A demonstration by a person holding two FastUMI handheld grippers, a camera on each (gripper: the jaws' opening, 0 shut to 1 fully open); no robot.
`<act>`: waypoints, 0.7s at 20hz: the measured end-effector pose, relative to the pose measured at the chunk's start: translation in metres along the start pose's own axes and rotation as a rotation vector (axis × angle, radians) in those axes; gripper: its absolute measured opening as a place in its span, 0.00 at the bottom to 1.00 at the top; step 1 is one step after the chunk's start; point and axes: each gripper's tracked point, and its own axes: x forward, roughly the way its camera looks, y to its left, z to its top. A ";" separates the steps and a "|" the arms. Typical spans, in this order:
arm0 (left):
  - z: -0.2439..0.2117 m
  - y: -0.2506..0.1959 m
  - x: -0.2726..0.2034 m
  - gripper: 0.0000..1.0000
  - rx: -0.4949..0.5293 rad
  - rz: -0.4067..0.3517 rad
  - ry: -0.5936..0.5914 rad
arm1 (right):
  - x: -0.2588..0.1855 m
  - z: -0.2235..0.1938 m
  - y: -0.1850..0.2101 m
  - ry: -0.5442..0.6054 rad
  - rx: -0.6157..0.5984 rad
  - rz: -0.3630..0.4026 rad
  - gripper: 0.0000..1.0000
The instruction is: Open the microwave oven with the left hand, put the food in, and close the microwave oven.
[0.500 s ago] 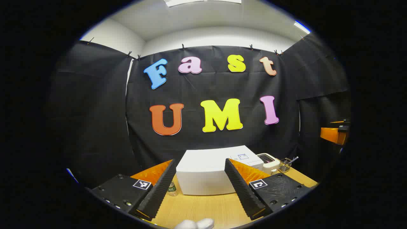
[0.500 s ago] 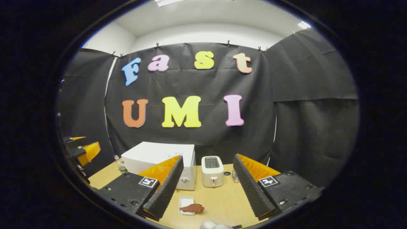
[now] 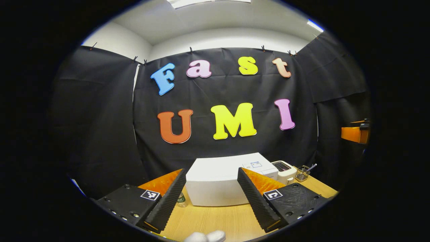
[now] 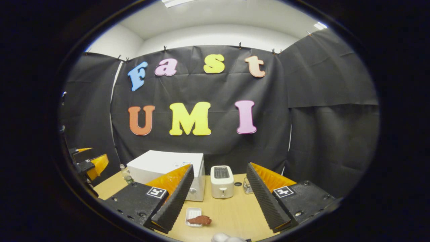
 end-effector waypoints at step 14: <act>-0.075 -0.098 0.057 0.96 -0.042 -0.117 0.039 | -0.001 0.017 -0.055 0.005 -0.041 -0.100 1.00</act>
